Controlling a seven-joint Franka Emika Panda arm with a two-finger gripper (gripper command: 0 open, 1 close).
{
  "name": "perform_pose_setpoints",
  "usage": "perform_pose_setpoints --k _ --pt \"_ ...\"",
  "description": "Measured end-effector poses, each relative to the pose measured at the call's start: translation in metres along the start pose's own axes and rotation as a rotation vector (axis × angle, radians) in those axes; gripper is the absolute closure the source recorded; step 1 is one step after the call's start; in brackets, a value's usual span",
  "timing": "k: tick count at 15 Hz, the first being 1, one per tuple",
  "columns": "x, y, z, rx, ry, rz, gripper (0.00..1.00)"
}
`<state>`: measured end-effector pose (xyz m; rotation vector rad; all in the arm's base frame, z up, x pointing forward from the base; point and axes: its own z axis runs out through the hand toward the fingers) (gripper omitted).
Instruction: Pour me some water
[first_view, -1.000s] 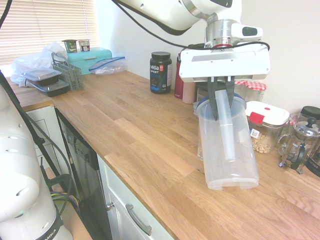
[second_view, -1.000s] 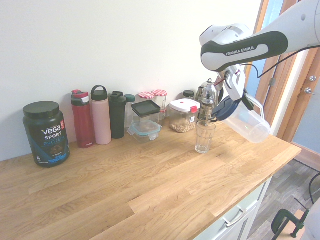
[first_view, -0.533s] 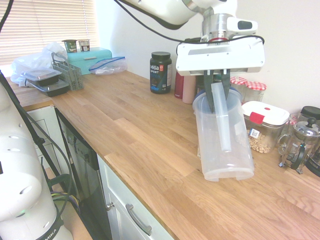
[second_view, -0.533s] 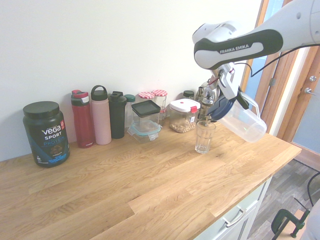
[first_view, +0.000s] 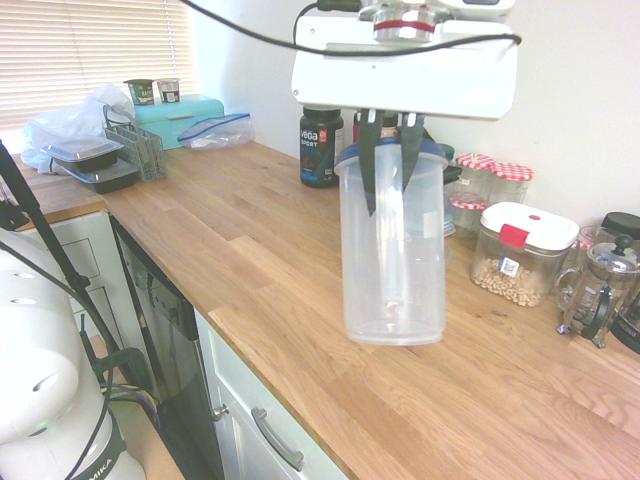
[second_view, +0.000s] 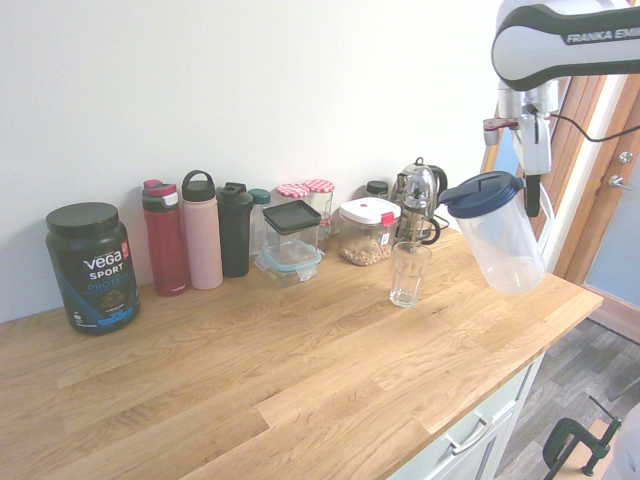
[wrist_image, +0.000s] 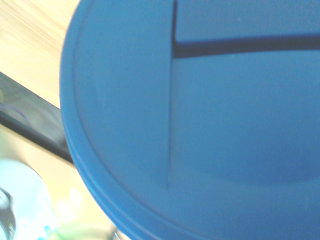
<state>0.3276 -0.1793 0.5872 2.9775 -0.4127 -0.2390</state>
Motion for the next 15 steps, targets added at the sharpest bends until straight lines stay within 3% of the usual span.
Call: perform_pose_setpoints --k 3,8,10,15 --pt "-0.013 -0.02 0.028 0.148 0.051 -0.053 1.0" --pt "-0.016 -0.125 0.026 0.379 0.195 -0.135 1.0" --pt "-0.015 -0.174 0.014 0.415 0.242 -0.042 1.0" --pt "-0.014 -0.292 0.024 0.382 0.276 0.26 1.0"
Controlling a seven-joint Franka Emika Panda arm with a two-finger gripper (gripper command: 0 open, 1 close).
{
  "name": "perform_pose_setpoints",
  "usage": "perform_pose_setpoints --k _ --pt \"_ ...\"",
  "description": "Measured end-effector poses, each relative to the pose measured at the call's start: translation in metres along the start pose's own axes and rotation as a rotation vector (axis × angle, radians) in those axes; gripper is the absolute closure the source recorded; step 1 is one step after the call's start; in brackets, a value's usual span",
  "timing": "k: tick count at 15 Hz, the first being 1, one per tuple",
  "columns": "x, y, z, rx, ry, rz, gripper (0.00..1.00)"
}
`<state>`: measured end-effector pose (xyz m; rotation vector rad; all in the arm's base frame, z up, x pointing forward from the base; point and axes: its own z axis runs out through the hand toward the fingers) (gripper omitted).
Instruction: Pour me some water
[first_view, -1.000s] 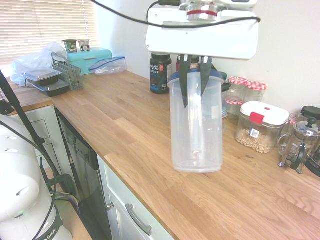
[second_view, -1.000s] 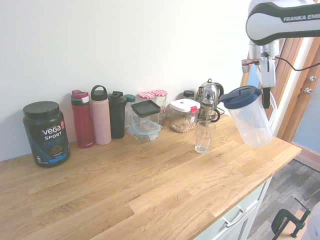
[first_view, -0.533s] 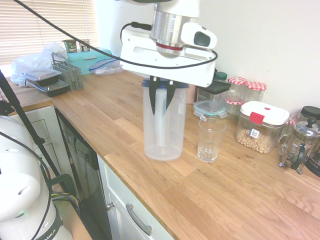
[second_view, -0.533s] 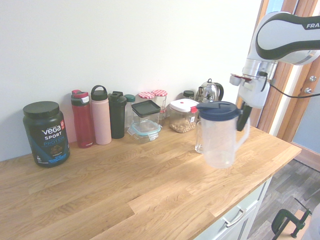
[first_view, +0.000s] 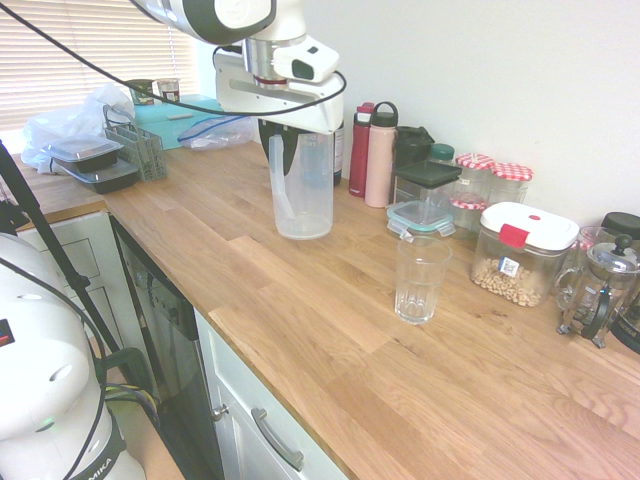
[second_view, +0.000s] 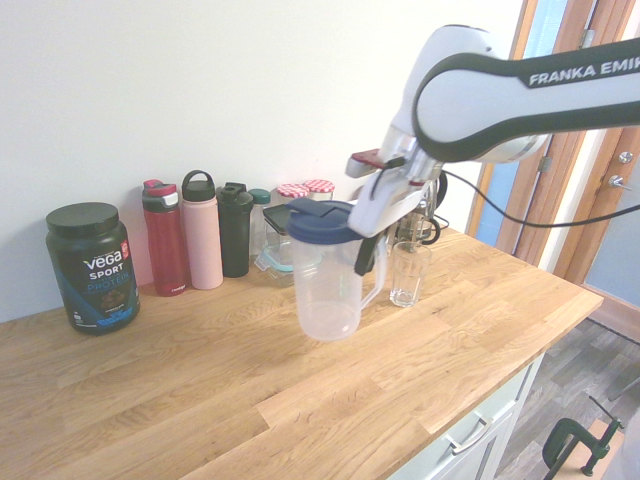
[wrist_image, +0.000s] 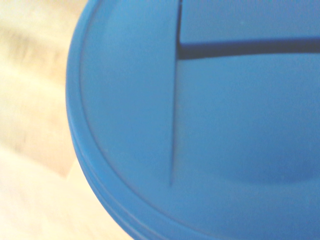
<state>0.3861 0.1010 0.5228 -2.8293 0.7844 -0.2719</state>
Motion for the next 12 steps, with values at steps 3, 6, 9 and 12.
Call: perform_pose_setpoints --k 3,6,9,12 --pt "-0.022 -0.031 0.009 0.023 0.043 0.178 1.0" --pt "-0.035 -0.042 0.03 0.022 0.101 0.288 1.0" --pt "-0.034 -0.044 0.058 0.032 0.098 0.311 1.0" --pt "-0.027 -0.046 0.068 0.052 0.089 0.329 1.0"
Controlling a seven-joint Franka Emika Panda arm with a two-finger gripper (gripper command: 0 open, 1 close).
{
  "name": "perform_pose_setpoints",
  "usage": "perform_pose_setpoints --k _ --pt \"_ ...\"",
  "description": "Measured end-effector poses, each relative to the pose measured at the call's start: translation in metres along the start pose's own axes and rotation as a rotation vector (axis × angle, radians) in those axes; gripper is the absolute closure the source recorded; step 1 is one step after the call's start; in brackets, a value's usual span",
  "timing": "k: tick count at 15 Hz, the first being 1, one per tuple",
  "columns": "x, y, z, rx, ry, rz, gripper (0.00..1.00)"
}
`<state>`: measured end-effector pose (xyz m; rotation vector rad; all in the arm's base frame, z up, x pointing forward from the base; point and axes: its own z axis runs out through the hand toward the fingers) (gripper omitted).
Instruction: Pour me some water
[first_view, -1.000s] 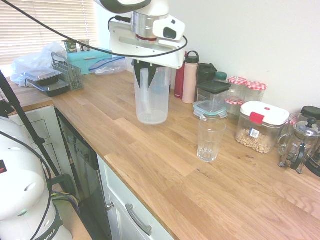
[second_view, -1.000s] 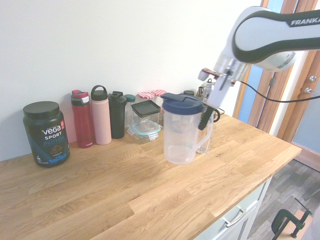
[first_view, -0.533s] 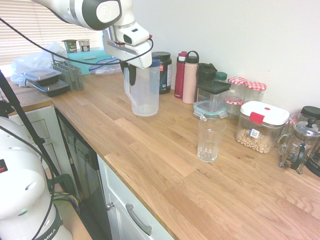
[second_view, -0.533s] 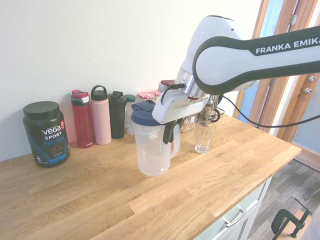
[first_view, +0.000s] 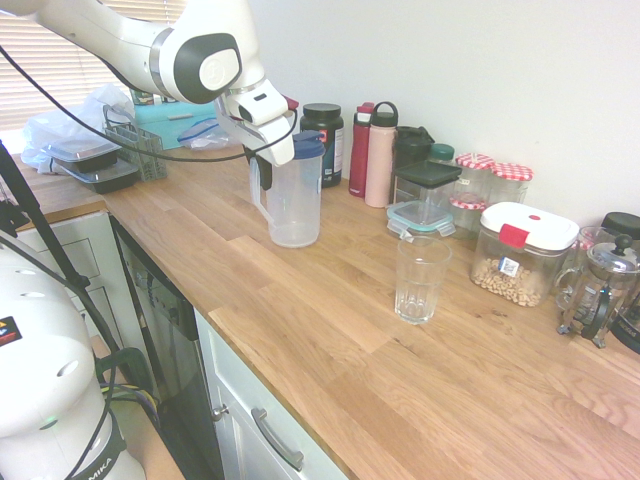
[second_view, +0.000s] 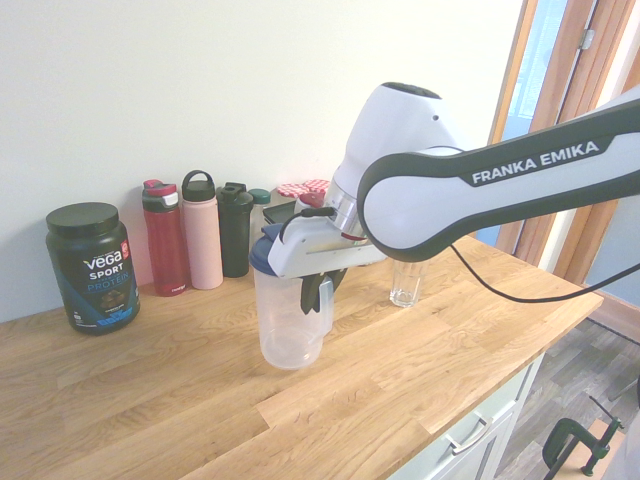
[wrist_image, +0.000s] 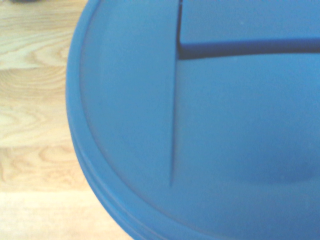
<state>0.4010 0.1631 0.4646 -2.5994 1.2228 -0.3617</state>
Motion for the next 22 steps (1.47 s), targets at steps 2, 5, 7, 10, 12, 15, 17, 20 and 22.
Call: perform_pose_setpoints --k 2,5,7,10,12,15,17,20,22 --pt "0.001 -0.002 0.003 0.007 -0.002 0.014 0.0" --pt "0.003 -0.005 0.01 0.005 -0.012 0.021 0.0" --pt "0.005 -0.007 0.013 0.001 -0.015 0.02 0.0" --pt "0.008 -0.01 0.011 0.004 -0.006 0.013 0.0" --pt "0.011 -0.01 0.011 0.001 0.0 0.009 0.0" --pt "0.009 -0.006 0.008 -0.035 0.014 -0.015 0.0" --pt "-0.01 0.001 -0.009 -0.092 -0.01 -0.053 0.0" --pt "-0.036 0.028 -0.056 -0.188 -0.047 -0.077 0.0" --pt "-0.031 0.062 -0.082 -0.252 -0.075 -0.027 0.0"
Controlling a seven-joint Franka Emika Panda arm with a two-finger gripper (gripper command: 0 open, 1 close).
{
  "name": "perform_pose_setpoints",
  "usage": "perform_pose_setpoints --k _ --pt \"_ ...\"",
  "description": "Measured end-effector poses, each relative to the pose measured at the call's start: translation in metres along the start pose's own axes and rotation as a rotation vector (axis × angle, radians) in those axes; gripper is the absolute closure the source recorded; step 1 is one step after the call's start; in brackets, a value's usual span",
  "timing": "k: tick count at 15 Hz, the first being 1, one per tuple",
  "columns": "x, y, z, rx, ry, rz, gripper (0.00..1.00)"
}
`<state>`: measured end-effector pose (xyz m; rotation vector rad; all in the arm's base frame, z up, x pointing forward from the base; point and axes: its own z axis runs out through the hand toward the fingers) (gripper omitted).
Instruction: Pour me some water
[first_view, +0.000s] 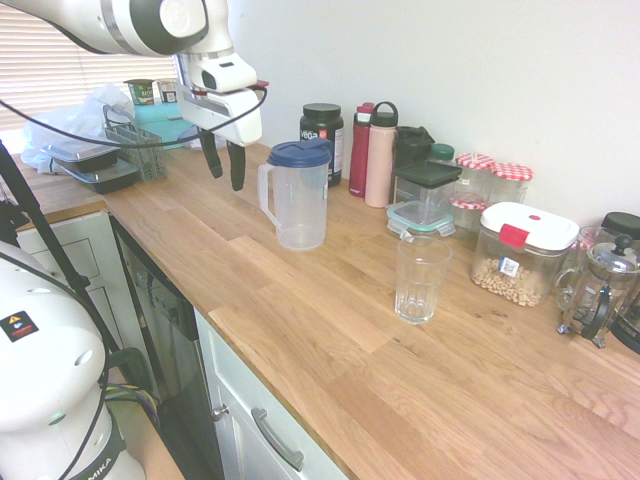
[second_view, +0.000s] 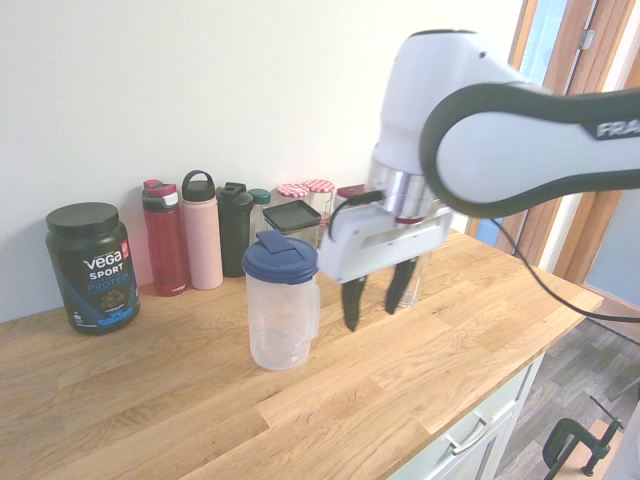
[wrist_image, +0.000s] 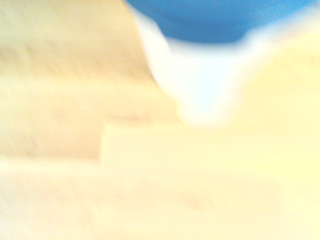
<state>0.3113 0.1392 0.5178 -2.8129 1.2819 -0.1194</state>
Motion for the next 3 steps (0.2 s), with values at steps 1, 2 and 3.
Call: perform_pose_setpoints --k 1,2,3 --pt "0.011 0.02 0.0 -0.011 -0.01 0.039 0.0" --pt "0.029 0.042 0.004 -0.019 -0.011 0.083 0.0" --pt "0.048 0.063 0.012 -0.025 -0.015 0.121 0.0"
